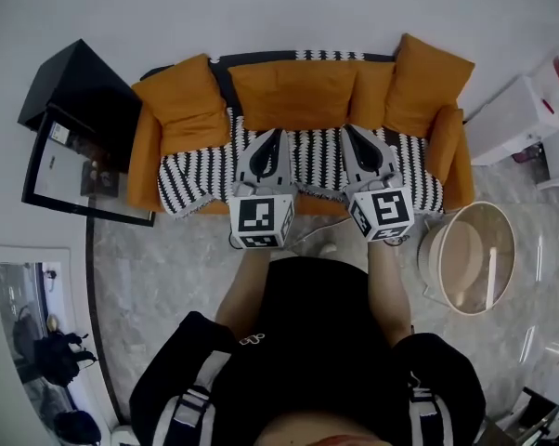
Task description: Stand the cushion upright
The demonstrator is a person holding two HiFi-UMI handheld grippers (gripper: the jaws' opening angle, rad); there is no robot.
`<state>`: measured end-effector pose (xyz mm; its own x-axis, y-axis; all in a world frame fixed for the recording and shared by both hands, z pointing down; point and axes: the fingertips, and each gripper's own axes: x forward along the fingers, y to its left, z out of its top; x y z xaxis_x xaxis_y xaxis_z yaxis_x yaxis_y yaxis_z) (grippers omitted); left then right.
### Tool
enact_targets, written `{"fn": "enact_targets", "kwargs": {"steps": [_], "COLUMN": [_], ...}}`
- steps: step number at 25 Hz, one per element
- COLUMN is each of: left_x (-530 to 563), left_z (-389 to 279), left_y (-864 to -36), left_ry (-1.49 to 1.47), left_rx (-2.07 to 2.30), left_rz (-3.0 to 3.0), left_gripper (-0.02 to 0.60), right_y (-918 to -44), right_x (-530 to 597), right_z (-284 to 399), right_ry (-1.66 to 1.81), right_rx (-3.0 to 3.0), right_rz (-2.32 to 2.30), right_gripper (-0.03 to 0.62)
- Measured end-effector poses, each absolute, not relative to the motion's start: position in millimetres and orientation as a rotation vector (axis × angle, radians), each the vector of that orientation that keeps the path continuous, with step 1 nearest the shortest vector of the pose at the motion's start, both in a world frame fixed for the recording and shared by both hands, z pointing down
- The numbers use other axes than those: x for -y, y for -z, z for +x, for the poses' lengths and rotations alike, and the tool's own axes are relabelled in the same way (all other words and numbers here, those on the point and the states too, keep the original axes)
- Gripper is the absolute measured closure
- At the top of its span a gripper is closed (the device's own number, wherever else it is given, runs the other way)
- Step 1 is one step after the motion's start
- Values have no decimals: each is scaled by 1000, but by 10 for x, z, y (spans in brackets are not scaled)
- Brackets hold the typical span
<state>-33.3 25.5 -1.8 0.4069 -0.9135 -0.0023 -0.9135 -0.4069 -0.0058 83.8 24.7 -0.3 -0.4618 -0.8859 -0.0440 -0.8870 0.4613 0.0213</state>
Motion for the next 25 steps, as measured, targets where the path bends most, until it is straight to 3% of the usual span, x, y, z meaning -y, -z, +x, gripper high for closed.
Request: {"fn": "enact_targets", "kwargs": {"steps": [25], "left_x": [-153], "left_z": [-270], "left_y": [-153], "left_ry": [80], "left_rx": [-1719], "left_rz": [-2645], "left_gripper": [572], "right_y": [-175], "right_x": [-34], "right_z": [790], "right_ry": [-17], "right_rx": [-2721], "right_rz": [-1522], "right_gripper": [583]}}
